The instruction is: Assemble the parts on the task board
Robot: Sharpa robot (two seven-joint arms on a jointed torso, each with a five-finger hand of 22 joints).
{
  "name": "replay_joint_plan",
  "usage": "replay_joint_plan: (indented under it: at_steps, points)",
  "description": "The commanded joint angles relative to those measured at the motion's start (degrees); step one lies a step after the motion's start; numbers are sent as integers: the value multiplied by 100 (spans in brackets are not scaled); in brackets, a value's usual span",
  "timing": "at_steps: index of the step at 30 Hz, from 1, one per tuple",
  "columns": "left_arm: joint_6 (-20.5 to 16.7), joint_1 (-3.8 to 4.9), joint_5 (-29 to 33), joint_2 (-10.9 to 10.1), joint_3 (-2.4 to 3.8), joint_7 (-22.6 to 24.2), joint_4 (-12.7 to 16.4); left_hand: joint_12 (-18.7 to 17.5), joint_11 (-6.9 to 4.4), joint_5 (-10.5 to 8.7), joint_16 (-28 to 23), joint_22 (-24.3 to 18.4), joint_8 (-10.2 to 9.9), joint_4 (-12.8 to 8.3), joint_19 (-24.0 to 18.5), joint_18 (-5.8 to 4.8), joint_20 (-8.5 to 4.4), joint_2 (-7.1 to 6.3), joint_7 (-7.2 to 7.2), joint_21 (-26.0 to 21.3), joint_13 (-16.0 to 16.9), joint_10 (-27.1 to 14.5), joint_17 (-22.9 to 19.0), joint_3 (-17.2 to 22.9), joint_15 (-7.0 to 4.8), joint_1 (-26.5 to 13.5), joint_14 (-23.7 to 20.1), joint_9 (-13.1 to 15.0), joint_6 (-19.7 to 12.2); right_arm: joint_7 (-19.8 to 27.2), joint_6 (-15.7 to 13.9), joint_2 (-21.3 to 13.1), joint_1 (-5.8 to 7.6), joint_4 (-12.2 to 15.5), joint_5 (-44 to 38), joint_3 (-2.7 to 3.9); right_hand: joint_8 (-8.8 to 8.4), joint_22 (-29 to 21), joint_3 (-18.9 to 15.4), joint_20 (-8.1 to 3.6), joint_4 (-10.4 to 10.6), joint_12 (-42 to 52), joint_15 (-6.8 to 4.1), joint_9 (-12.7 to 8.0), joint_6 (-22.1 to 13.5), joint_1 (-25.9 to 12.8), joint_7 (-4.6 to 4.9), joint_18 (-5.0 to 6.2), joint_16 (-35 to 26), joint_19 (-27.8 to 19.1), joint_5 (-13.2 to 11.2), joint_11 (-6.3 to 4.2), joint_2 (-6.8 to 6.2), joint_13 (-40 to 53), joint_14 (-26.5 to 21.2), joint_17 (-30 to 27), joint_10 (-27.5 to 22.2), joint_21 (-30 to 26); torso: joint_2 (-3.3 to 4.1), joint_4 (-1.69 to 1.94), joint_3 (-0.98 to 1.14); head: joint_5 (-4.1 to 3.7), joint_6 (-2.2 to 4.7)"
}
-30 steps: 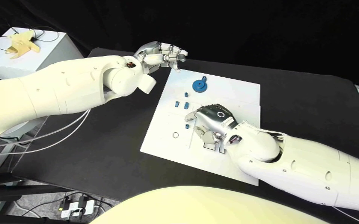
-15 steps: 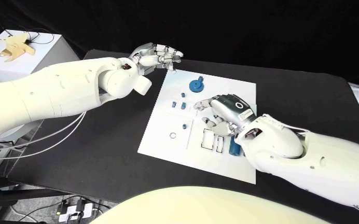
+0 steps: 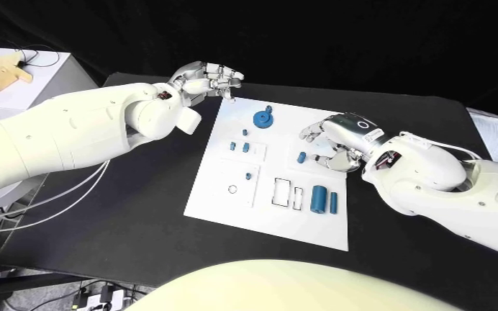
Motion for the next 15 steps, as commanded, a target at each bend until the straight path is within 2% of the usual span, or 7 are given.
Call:
replay_joint_plan:
  at_steps: [1,4,6,9,11,15]
  points:
    - [94,0,12,11,3,32,1,-16,21,10,-21,-9,-36,0,39,80,-1,17,24,-39,-8,21,-6,-22,12,49,12,-9,-33,123,696,-20,20,-45,-167,0,-25,580,-266,9,89,54,25,-11,-7,149,-57,-30,-40,16,0,-8,30,-3,-7,-31,-76,-79,15,-1,3,-45,1]
    - [111,-1,12,11,3,28,-2,-16,23,8,-22,-15,-37,13,44,79,0,17,26,-48,-11,21,-6,-31,14,41,13,-11,-33,112,824,3,29,-102,-188,-2,-25,549,-498,10,201,103,25,-19,5,237,-83,-21,-54,13,-41,-8,86,-4,-9,-44,-110,-167,13,-4,-2,-61,1]
    - [120,-1,12,11,3,27,-8,-16,23,8,-22,-15,-37,13,44,79,0,17,26,-48,-11,21,-6,-31,14,41,13,-11,-33,94,843,34,26,-144,-196,-4,-25,546,-536,10,225,114,25,-21,9,262,-81,-20,-64,15,-42,-8,102,-4,-12,-57,-116,-177,11,-5,-5,-65,1]
    - [125,-2,12,10,3,27,-16,-16,23,8,-22,-15,-37,13,44,79,0,17,26,-48,-11,21,-6,-31,14,41,13,-11,-33,53,749,106,9,-207,-203,-7,-17,542,-567,9,263,134,22,-21,30,301,-68,-20,-59,21,-46,-10,143,-4,-6,-48,-114,-186,10,7,-1,-78,1]
    - [116,-2,12,9,3,35,-18,-16,23,8,-22,-15,-37,13,44,79,0,17,26,-48,-11,21,-6,-31,14,41,13,-11,-33,24,669,167,-4,-247,-208,-7,0,548,-569,6,299,163,14,-20,69,356,-14,-25,-48,44,-52,-17,181,-3,9,-31,-96,-158,8,9,-2,-83,1]
    - [99,-3,12,8,3,49,-14,-17,24,7,-22,-21,-39,27,48,79,2,19,27,-57,-14,21,-6,-37,16,32,14,-12,-34,-15,578,267,-25,-315,-215,-8,25,569,-513,-6,357,217,4,-20,133,428,-23,-38,-9,90,-57,-28,234,-1,53,23,-35,-82,8,20,-10,-104,1]
